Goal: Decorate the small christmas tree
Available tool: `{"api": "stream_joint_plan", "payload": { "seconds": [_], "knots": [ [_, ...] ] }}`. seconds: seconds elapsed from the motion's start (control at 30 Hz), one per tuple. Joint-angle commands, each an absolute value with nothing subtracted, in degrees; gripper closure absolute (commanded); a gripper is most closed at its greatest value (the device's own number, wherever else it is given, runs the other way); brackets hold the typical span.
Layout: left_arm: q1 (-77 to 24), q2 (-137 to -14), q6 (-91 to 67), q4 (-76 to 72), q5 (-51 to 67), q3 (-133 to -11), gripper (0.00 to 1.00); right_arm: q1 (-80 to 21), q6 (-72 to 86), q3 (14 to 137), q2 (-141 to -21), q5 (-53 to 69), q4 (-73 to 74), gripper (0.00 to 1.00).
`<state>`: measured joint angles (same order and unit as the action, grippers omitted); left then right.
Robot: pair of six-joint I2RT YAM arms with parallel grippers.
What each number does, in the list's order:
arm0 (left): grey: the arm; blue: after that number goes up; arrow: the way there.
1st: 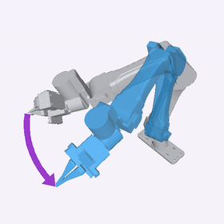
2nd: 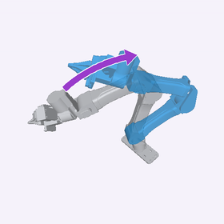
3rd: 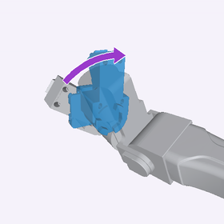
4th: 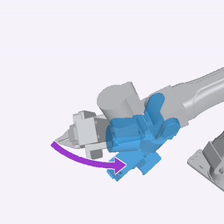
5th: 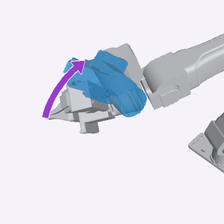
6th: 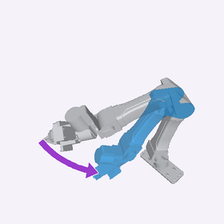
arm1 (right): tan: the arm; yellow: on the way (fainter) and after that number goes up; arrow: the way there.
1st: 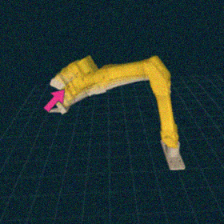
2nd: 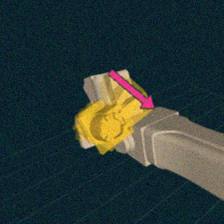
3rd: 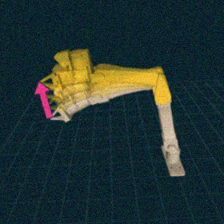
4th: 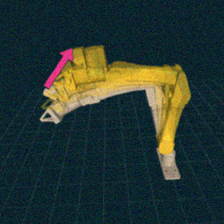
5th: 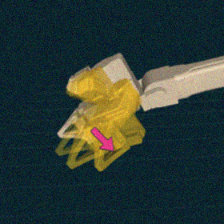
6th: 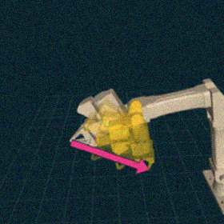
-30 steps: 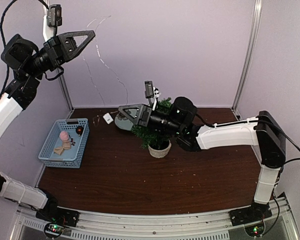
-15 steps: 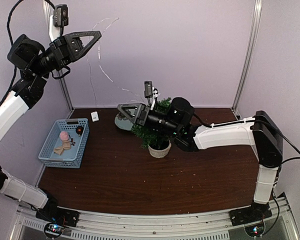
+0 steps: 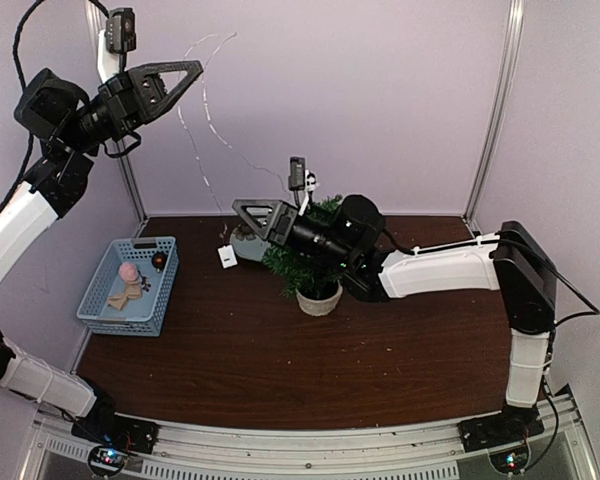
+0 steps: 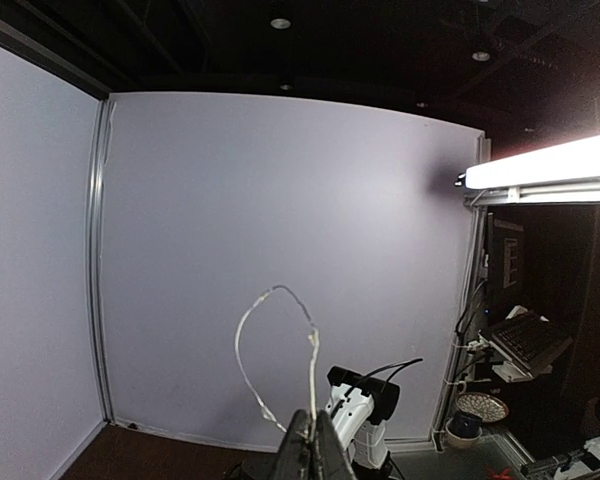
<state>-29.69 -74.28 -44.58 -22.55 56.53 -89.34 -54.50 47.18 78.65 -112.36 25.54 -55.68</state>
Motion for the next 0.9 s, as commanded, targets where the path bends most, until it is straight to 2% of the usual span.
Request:
{"api": "stream_joint_plan", "payload": {
  "seconds": [0.0,0.1,0.17,0.33,0.43,0.6,0.87],
  "knots": [
    [-29.97,-73.01,-41.71,-21.3,55.22,-88.99,1.0,-54.2,47.7,79.76,-112.49,26.28,-60.14,0.71],
    [-29.96,-72.76,-40.82,-20.41,55.04,-88.84,1.0,-53.99,47.81,79.38,-112.28,26.88,-60.31,0.91],
    [-29.97,-72.37,-40.14,-19.9,54.38,-88.55,1.0,-53.89,47.9,78.9,-112.03,26.94,-60.6,1.0],
    [-29.97,-69.18,-30.97,-9.37,50.16,-88.96,1.0,-53.3,46.54,75.23,-107.37,26.64,-57.39,1.0],
    [-29.97,-66.28,-23.09,1.52,41.55,-88.77,1.0,-52.95,42.67,71.78,-100.95,26.03,-49.99,1.0],
    [-29.88,-64.3,-17.99,10.93,29.48,-86.83,1.0,-52.93,32.13,68.51,-88.08,22.7,-26.81,1.0],
    [-29.93,-66.3,-16.46,12.11,30.6,-81.78,1.0,-52.42,18.58,67.47,-73.92,11.12,8.28,1.0]
  ]
}}
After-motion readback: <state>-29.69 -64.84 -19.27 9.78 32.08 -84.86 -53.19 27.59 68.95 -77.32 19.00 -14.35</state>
